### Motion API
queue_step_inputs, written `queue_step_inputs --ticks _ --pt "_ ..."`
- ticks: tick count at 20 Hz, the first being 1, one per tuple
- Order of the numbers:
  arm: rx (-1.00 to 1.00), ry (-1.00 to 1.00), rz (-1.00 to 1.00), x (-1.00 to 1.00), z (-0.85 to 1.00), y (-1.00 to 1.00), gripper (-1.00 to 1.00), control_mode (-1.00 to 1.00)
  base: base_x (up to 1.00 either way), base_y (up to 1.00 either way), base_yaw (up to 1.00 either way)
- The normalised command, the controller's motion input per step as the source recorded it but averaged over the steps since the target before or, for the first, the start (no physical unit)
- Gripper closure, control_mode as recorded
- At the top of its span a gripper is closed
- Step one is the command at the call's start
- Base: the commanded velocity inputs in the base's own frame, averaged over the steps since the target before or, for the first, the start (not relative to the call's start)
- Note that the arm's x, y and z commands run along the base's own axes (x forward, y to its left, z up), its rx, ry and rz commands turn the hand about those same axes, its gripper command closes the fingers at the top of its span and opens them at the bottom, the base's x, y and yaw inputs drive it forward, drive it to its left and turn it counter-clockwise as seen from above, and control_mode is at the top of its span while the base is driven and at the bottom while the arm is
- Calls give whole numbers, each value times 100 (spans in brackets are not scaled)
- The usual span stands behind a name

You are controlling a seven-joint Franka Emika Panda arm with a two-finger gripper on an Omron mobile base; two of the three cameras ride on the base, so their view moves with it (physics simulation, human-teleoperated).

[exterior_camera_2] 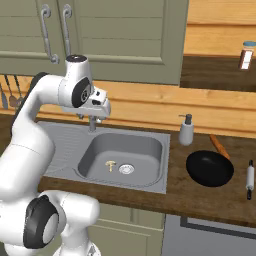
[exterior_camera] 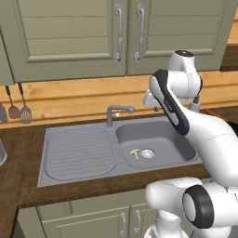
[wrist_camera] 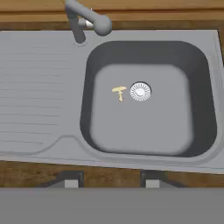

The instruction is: Pick the mushroom from the sink and place it in the bowl. Then pick the bowl and place it in the microwave. Then close the microwave door and press the start button.

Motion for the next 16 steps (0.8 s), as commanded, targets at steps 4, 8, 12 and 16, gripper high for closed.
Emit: queue_step_inputs --ticks 4,8,12,16 --pt "3 -2 -1 -50 -11 -24 -100 -100 0 0 0" --pt "17 0 5 -50 -66 -46 -100 -100 0 0 0" --pt "22 0 43 32 -97 -24 -100 -100 0 0 0" --pt "17 0 54 86 -91 -2 -100 -100 0 0 0"
